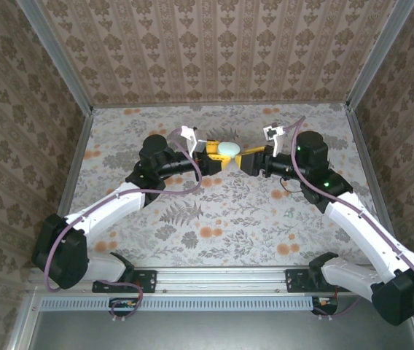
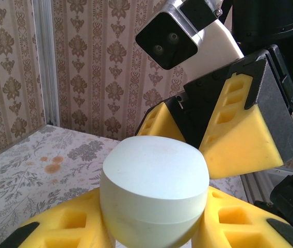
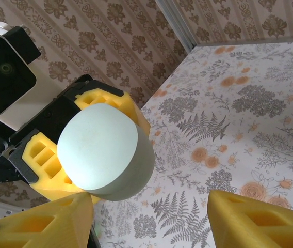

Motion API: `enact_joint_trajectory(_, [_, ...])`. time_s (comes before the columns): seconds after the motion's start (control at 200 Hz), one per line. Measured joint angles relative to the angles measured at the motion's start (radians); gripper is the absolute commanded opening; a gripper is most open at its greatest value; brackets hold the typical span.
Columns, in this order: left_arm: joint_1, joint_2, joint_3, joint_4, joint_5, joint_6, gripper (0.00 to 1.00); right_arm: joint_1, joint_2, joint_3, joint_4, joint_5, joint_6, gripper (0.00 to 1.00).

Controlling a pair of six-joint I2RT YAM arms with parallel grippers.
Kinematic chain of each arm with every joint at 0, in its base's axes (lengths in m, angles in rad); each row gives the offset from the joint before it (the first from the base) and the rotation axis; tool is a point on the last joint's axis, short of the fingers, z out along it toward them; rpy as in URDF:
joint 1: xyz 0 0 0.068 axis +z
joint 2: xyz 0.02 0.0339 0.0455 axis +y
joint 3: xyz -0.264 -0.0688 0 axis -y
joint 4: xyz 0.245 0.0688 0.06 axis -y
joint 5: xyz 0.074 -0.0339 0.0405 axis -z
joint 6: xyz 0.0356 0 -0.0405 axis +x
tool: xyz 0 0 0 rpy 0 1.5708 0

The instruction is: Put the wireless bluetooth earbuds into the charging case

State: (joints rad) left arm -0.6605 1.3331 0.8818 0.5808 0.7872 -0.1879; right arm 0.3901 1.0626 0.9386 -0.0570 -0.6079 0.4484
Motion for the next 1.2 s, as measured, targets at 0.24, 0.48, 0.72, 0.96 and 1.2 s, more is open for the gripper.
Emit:
enact_joint_trajectory(0.24, [0.002,-0.002,-0.001,-0.001,-0.010,0.000,0.34,0.001,0.016,0.016,-0.004,0.000,0.013,0.62])
enact_joint_trajectory(0.48, [0.002,-0.005,-0.001,-0.001,-0.016,0.000,0.34,0.001,0.018,0.019,-0.003,0.000,0.050,0.62])
enact_joint_trajectory(0.72, [0.002,-0.007,-0.004,-0.005,-0.017,0.000,0.34,0.000,0.018,0.034,0.007,0.003,0.085,0.63])
enact_joint_trajectory(0.96, [0.002,-0.007,-0.004,-0.007,-0.014,0.000,0.34,-0.013,0.020,0.040,0.019,0.003,0.143,0.63])
enact_joint_trajectory(1.2, [0.000,-0.007,-0.005,-0.021,0.000,0.001,0.34,-0.046,0.048,0.050,0.075,0.003,0.255,0.63])
